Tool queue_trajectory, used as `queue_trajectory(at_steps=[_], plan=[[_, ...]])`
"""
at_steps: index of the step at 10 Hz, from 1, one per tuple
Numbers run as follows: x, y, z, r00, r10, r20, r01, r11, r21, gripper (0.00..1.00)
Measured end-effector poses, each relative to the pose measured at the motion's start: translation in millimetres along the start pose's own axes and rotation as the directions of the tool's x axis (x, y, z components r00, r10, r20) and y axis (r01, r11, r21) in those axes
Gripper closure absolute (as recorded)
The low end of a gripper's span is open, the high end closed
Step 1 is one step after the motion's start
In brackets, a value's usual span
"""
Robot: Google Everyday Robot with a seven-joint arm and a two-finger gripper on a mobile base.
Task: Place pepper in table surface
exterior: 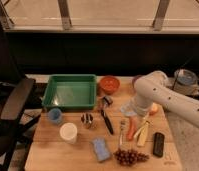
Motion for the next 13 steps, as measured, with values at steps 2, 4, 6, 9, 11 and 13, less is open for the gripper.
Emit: queue_trajectory(at_steps=[2, 4, 6, 9, 11, 13], plan=[[-6, -14, 11, 1.000, -0.031, 0.006, 0.031, 0.999, 0.013, 0.35], [-8, -21, 19, 0.999, -0.033, 0.016, 0.033, 0.999, 0.020, 0.35], [-7, -26, 31, 0.999, -0.022, 0.027, 0.022, 1.000, 0.018, 0.35], [-2, -30, 51, 0.999, -0.016, 0.034, 0.016, 1.000, 0.003, 0.35], [1, -28, 62, 0.999, -0.012, 0.037, 0.012, 1.000, -0.008, 0.35], [7, -23, 75, 0.999, 0.010, 0.048, -0.009, 1.000, -0.021, 0.35]])
